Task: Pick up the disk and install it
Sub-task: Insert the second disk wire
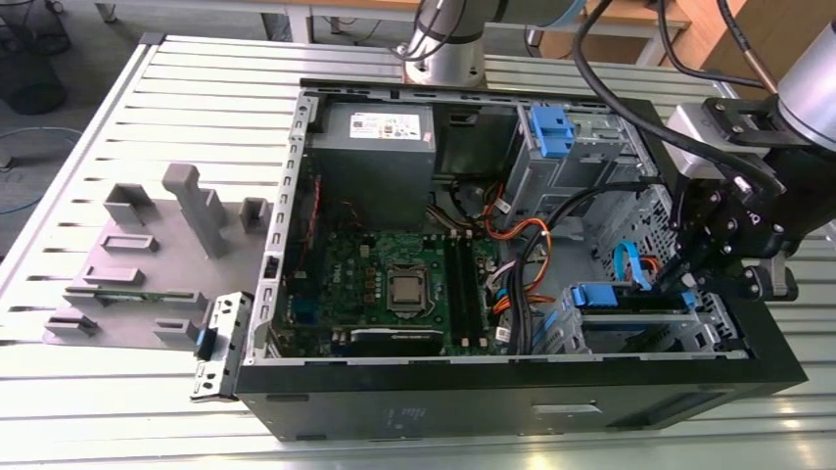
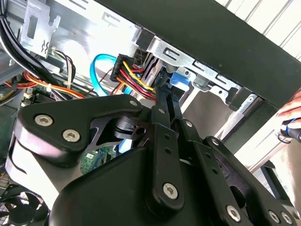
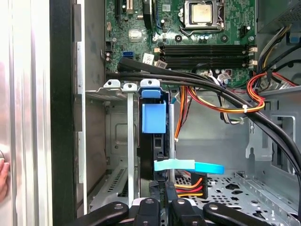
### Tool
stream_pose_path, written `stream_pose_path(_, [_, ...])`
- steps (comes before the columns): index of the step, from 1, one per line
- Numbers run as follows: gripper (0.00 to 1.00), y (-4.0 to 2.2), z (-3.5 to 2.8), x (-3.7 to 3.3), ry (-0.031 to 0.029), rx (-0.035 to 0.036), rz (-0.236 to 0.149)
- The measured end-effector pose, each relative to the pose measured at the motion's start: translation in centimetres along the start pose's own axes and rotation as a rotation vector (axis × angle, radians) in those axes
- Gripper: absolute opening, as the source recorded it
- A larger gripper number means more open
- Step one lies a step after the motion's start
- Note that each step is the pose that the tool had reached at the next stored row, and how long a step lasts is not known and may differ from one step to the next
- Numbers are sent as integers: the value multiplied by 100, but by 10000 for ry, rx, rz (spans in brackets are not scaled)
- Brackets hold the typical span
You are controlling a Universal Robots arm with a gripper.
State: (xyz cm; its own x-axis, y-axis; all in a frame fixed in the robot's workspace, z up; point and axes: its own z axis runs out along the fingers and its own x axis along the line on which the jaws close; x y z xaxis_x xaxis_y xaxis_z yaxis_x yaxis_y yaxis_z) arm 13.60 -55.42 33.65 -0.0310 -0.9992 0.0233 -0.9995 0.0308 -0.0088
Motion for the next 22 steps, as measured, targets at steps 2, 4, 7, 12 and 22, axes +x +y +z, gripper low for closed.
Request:
stream_pose_path(2, [16, 9, 0, 0, 0, 1, 5])
stream_pose_path(4, [16, 17, 1, 0, 0, 1, 13])
stream_pose_path(7, [16, 26, 1, -4, 0, 2, 24])
stream_pose_path(12, [16, 28, 1, -5, 0, 1, 28])
stream_pose_path(22, [16, 35, 2, -12, 2, 2, 27])
